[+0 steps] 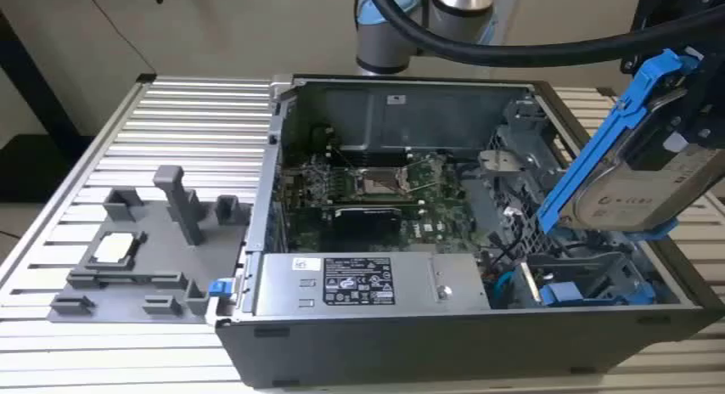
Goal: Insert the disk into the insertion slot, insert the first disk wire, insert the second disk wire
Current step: 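Insert the disk into the insertion slot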
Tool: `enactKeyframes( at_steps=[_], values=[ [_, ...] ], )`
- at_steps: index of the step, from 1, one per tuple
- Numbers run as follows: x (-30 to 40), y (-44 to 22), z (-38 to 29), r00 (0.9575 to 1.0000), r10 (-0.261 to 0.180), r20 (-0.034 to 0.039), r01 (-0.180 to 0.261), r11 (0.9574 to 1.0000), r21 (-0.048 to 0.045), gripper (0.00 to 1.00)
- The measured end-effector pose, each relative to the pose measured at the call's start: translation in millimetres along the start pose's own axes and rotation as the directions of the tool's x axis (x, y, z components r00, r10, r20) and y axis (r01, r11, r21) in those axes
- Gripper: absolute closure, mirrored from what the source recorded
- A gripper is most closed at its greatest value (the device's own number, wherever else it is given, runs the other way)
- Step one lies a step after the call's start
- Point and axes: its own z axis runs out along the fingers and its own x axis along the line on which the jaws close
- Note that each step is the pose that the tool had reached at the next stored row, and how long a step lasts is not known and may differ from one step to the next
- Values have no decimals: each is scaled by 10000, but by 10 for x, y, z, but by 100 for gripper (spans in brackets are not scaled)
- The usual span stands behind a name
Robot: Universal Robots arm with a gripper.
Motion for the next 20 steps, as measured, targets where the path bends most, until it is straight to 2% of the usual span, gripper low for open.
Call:
enactKeyframes(
  at_steps=[10, 20],
  values=[
    [-3, 1, 10, 10000, 0, 2, 0, 10000, 0, 67],
    [-1, -9, 107, 10000, 0, 1, 0, 10000, 15, 67]
  ],
)
